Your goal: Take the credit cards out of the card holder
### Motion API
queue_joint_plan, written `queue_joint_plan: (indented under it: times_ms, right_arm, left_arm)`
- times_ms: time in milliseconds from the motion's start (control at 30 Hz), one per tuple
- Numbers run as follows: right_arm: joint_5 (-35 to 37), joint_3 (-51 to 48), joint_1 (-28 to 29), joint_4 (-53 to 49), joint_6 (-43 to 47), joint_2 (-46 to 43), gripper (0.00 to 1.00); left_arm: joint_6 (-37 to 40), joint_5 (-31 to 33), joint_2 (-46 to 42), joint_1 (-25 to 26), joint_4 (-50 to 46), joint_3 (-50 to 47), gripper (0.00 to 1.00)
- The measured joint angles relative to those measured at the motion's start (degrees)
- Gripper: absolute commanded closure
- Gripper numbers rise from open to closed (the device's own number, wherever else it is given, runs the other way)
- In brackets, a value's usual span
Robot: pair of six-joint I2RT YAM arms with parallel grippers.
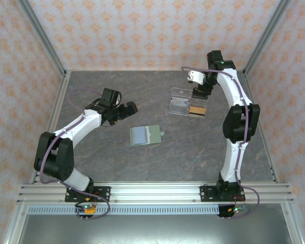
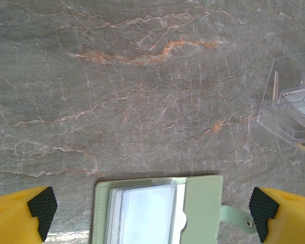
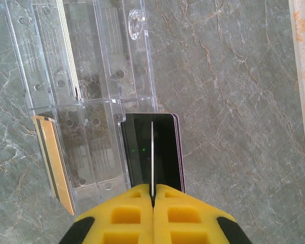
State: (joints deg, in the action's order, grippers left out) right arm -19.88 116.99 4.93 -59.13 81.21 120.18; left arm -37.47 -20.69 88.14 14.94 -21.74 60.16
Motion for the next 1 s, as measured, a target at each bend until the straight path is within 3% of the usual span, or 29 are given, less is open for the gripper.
queue_joint_plan:
  times_ms: [467, 733, 1000]
  right_arm:
    - [-0.28, -0.31, 0.00, 0.50, 1.25, 0.98, 0.98]
    - [-0.50, -0.42, 0.00, 1.84, 1.57, 1.51, 0.74]
    - [-0.39, -1.49, 0.00, 5.68, -0.61, 1.51, 0.68]
  left_arm:
    - [0.02, -1.60, 1.38, 0.02, 0.00, 0.13, 0.00]
    - [0.02, -2.49, 1.99, 0.00, 0.02, 0.13, 0.00]
    - [0.00, -2.93, 2.03, 0.00, 0.04, 0.13, 0.00]
